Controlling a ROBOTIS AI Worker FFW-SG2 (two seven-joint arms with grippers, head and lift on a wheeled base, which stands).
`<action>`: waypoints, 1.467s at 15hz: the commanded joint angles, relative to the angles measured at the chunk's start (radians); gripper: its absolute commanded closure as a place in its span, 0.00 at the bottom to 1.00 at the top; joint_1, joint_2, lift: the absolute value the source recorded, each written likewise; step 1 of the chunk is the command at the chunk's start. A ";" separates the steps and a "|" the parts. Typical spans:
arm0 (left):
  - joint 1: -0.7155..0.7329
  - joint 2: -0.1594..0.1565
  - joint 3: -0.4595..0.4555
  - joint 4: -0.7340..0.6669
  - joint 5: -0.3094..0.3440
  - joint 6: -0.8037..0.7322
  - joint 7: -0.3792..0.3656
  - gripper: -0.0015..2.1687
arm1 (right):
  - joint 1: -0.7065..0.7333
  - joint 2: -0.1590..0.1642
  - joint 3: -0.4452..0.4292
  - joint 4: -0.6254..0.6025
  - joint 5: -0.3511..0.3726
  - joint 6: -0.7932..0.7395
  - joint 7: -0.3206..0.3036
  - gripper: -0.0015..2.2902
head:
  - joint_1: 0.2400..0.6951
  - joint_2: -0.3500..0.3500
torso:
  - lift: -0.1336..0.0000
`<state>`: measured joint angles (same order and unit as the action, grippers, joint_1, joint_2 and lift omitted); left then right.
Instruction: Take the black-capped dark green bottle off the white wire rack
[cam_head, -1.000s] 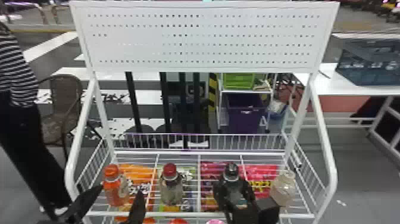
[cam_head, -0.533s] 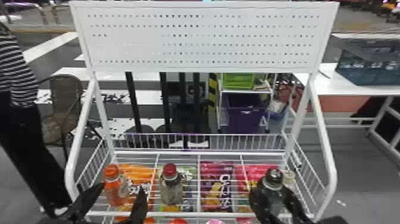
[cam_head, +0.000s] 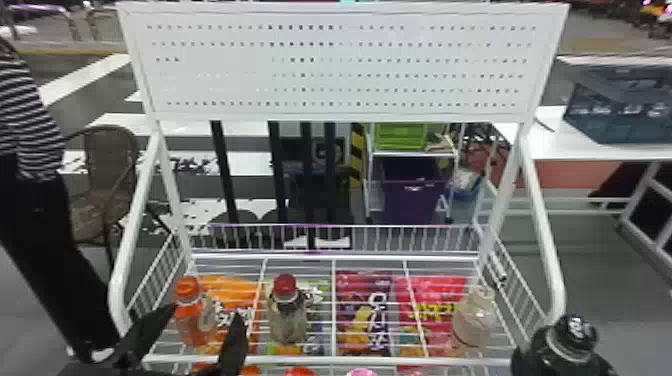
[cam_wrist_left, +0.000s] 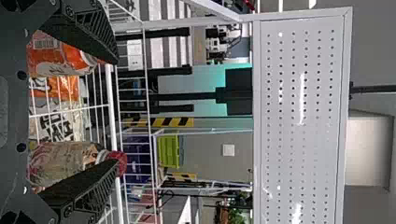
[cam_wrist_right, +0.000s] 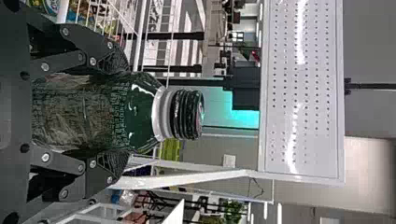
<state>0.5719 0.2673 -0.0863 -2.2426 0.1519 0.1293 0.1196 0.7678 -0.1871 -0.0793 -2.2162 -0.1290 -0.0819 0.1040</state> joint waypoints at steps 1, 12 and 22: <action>-0.001 -0.002 0.002 0.001 0.000 0.002 0.000 0.07 | 0.059 0.026 -0.036 -0.023 -0.007 -0.057 0.017 0.58 | 0.57 0.50 | 1.00; 0.003 -0.005 0.007 -0.008 0.000 0.002 0.000 0.07 | 0.077 0.072 -0.086 -0.042 -0.034 -0.069 0.062 0.58 | 0.57 0.50 | 1.00; 0.000 -0.006 0.003 -0.014 0.000 0.011 0.002 0.07 | 0.082 0.074 -0.100 -0.042 -0.035 -0.081 0.068 0.58 | 0.57 0.50 | 1.00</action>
<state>0.5722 0.2608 -0.0827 -2.2548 0.1518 0.1392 0.1205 0.8497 -0.1135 -0.1778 -2.2565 -0.1641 -0.1629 0.1718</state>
